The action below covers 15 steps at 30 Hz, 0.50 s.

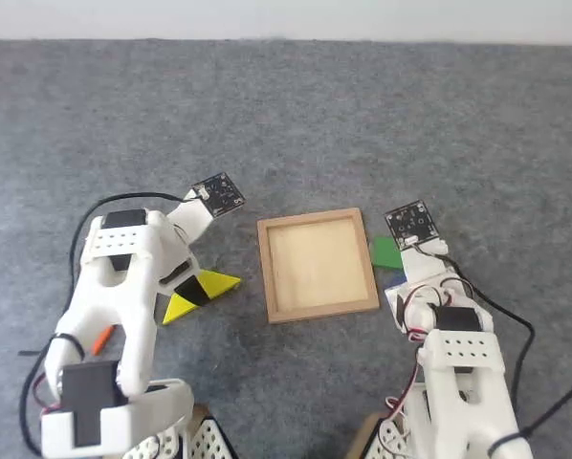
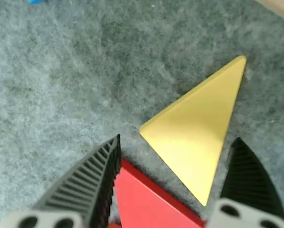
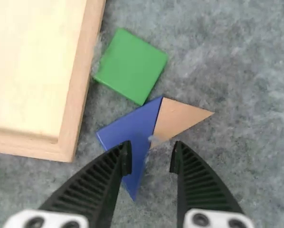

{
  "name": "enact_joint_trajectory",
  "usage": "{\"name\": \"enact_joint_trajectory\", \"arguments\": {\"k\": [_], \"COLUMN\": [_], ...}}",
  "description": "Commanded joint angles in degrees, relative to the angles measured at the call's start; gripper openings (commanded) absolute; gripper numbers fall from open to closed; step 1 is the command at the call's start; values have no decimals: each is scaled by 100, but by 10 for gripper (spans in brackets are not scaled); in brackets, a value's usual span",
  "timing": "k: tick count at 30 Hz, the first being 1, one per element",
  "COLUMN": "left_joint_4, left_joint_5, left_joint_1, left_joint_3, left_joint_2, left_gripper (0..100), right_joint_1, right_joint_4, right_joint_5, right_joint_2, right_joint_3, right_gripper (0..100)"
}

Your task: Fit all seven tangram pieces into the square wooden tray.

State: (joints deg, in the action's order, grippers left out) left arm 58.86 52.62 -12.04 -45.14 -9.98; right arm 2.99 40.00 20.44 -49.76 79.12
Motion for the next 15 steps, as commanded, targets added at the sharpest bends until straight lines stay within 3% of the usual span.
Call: {"name": "enact_joint_trajectory", "arguments": {"k": [1, 9, 15], "left_joint_4": [-35, -396, -352], "left_joint_5": [-44, -1055, -167], "left_joint_1": [-26, 105, 35], "left_joint_3": [-31, -198, -268], "left_joint_2": [-26, -26, -18], "left_gripper": [333, 304, 321], "right_joint_1": [-66, -48, -48], "right_joint_4": [-127, -277, -312], "right_joint_5": [-18, -18, -18], "right_joint_2": [-215, -189, -171], "right_joint_3": [-35, -9, -9], "right_gripper": [154, 154, 154]}}
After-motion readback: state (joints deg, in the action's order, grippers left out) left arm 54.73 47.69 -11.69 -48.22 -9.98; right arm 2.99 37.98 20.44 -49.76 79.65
